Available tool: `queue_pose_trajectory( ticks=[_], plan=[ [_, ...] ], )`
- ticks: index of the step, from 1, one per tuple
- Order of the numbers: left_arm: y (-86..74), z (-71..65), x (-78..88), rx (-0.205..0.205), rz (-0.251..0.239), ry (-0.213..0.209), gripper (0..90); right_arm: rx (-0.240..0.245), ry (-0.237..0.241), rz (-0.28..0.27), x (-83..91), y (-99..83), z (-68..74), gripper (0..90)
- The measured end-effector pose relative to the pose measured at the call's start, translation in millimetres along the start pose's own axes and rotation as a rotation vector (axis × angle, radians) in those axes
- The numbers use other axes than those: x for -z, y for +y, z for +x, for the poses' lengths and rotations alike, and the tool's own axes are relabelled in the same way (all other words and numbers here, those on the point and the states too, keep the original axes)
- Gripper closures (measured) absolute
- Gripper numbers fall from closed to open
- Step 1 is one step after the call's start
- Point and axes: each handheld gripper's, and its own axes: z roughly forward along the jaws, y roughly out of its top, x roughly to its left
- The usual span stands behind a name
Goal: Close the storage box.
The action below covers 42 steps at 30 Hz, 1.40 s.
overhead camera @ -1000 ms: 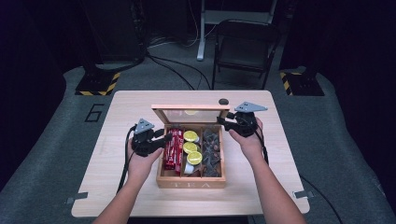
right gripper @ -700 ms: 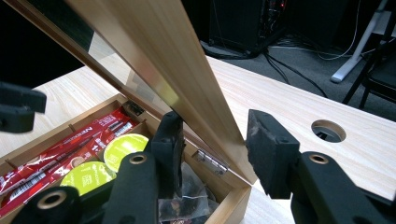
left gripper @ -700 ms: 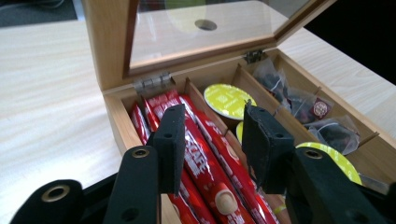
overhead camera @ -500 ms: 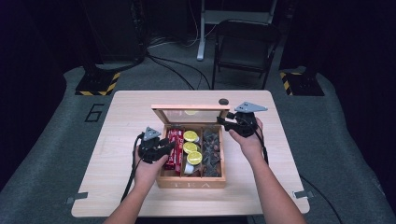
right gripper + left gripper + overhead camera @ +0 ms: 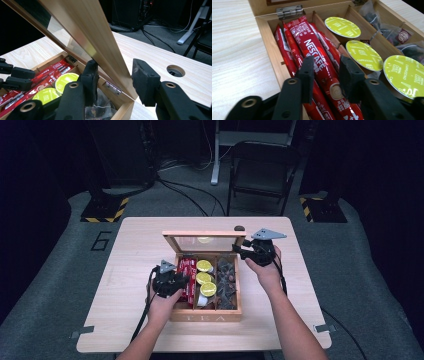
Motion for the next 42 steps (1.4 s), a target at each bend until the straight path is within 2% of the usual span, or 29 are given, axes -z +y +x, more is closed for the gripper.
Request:
queue_pose_trajectory(
  ticks=[7,11,14,16,17,20,24,25,27,28,32,34,42],
  plan=[
    [2.5,-0.3,2.7,0.008,0.001,0.018,81.1,-0.001,0.0,0.001,-0.1,0.2,0.0,56.6],
    [6.7,0.8,7.7,0.012,-0.025,0.03,86.0,0.0,0.0,0.002,0.0,0.3,0.0,56.6],
    [8.9,2.0,13.7,0.004,-0.032,0.031,86.7,0.001,0.001,0.002,0.0,0.3,-0.1,56.6],
    [9.7,2.4,16.9,0.011,-0.045,0.026,86.8,0.0,0.001,0.002,0.0,0.3,-0.1,56.6],
    [9.8,1.4,18.4,0.028,-0.06,0.024,87.1,-0.001,0.001,0.002,-0.1,0.4,-0.2,56.6],
    [10.3,1.4,22.4,0.022,-0.055,0.015,87.2,-0.001,0.001,0.002,-0.1,0.4,-0.1,56.6],
    [11.7,0.7,28.0,0.017,-0.071,0.013,87.2,-0.001,0.0,0.003,0.0,0.5,0.0,56.6],
    [12.4,2.0,30.6,-0.005,-0.06,0.013,87.2,-0.001,-0.001,0.003,-0.1,0.5,0.1,56.6],
    [12.0,1.4,33.4,0.01,-0.074,0.014,87.3,-0.001,0.0,0.003,-0.1,0.5,0.1,56.6],
    [11.8,3.5,35.9,-0.015,-0.061,0.015,87.3,-0.001,-0.001,0.003,0.0,0.5,0.1,56.6],
    [8.9,6.8,43.5,-0.023,-0.056,0.023,87.3,-0.001,0.0,0.003,0.0,0.5,0.1,56.6],
    [7.6,11.4,49.1,-0.042,-0.05,0.03,87.3,0.005,0.003,0.006,0.3,0.4,-0.1,56.6],
    [0.1,29.7,65.9,-0.006,-0.07,0.063,87.3,0.001,-0.002,0.004,0.1,0.5,0.8,56.6]
  ],
)
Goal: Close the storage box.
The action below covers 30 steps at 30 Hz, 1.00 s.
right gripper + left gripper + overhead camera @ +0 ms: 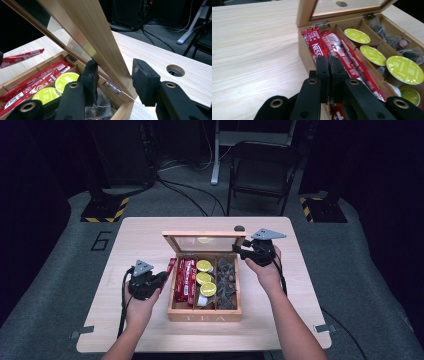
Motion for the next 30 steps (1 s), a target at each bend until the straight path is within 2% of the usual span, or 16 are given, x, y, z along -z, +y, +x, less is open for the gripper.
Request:
queue_pose_trajectory(
  ticks=[4,5,10,14,21,25,30],
  plan=[
    [-4.9,12.6,6.6,0.024,-0.009,0.021,87.3,0.002,-0.001,0.0,0.1,-0.1,0.1,56.6],
    [-5.6,15.5,7.9,0.017,-0.006,0.024,87.3,0.002,-0.001,-0.001,0.1,-0.1,0.1,56.6],
    [-14.9,28.0,16.6,0.035,-0.013,0.04,87.3,0.006,-0.001,0.001,0.3,-0.3,0.3,56.6],
    [-25.8,39.0,20.9,0.066,-0.026,0.045,87.3,0.005,-0.002,0.0,0.4,-0.5,0.5,56.5],
    [-46.8,50.0,11.9,0.034,0.021,0.11,87.2,0.006,-0.006,0.001,1.1,-1.4,2.0,56.4],
    [-50.4,55.8,8.8,0.047,0.026,0.123,87.2,0.003,-0.003,0.002,1.5,-1.9,2.4,56.3],
    [-59.2,66.6,2.5,0.067,0.066,0.152,87.3,-0.001,-0.002,0.006,2.2,-2.6,3.0,56.1]
  ],
)
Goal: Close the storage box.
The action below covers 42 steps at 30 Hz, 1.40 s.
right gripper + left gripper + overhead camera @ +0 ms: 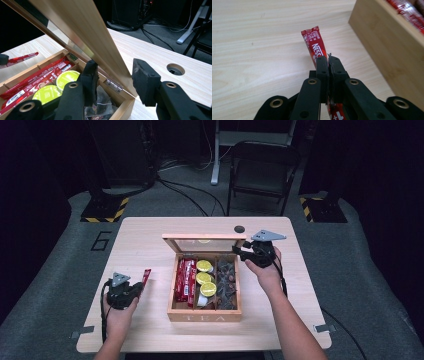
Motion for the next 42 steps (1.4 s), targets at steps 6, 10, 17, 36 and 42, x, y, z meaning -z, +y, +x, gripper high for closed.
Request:
queue_pose_trajectory(
  ticks=[6,10,17,36,42],
  plan=[
    [-6.6,7.0,-9.0,0.024,0.038,0.011,87.3,0.0,0.0,0.003,0.3,-0.1,0.4,56.1],
    [-10.1,10.6,-13.9,0.031,0.069,0.022,87.2,0.005,-0.002,0.002,0.4,-0.1,0.2,56.1],
    [-13.2,12.9,-19.4,0.031,0.095,0.03,87.1,0.001,0.001,0.004,0.6,-0.3,0.4,56.0],
    [-4.3,8.6,-3.0,0.043,0.028,0.018,52.1,0.002,0.005,0.002,0.9,-0.7,-0.3,56.1],
    [-0.3,2.0,0.0,0.027,0.02,-0.005,51.2,0.006,0.008,0.003,1.2,-0.8,-0.3,56.1]
  ],
)
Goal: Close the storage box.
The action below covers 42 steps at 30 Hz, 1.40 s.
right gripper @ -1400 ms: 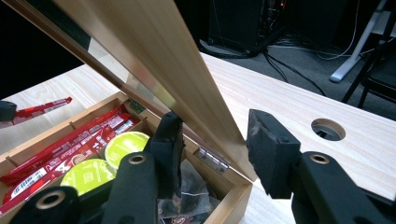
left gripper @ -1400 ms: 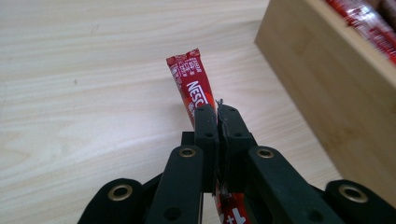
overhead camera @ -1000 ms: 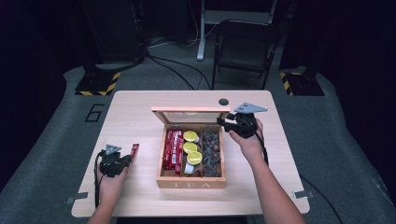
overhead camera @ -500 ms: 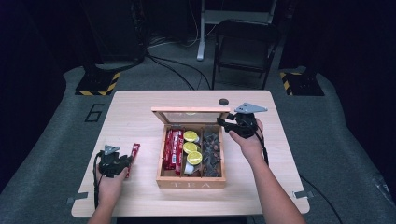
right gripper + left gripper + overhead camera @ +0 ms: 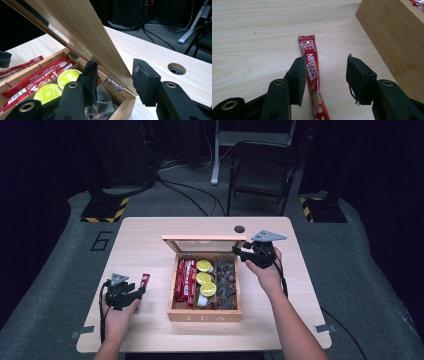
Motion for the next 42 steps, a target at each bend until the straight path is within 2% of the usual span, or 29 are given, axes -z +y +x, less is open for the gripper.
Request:
queue_pose_trajectory(
  ticks=[11,18,24,25,26,29,30,37,42],
  plan=[
    [12.7,-15.2,6.6,-0.021,-0.018,-0.065,50.0,0.007,-0.005,-0.005,0.4,-1.4,1.5,56.0],
    [33.4,-28.7,11.3,-0.046,-0.038,-0.122,49.6,0.015,-0.004,-0.001,1.7,-3.2,3.1,55.8],
    [56.2,-40.9,21.8,-0.074,-0.07,-0.156,49.6,0.012,-0.004,0.005,2.7,-4.5,4.4,55.6],
    [56.2,-40.9,21.8,-0.074,-0.07,-0.156,49.6,0.012,-0.004,0.005,2.7,-4.5,4.4,55.6],
    [64.4,-46.3,25.5,-0.09,-0.081,-0.165,49.6,0.01,-0.005,0.006,3.1,-5.0,5.1,55.5],
    [72.2,-51.8,28.6,-0.106,-0.096,-0.173,49.6,0.015,-0.007,0.01,3.6,-5.3,5.8,55.5],
    [79.6,-57.1,31.5,-0.118,-0.101,-0.186,49.6,0.015,-0.01,0.012,4.0,-5.9,6.6,55.5],
    [101.6,-72.1,39.1,-0.184,-0.107,-0.193,49.9,0.012,-0.008,0.019,5.3,-7.6,7.9,55.3],
    [113.5,-78.0,43.3,-0.2,-0.118,-0.194,50.1,0.019,-0.004,0.018,5.5,-8.2,7.9,55.2]
  ],
)
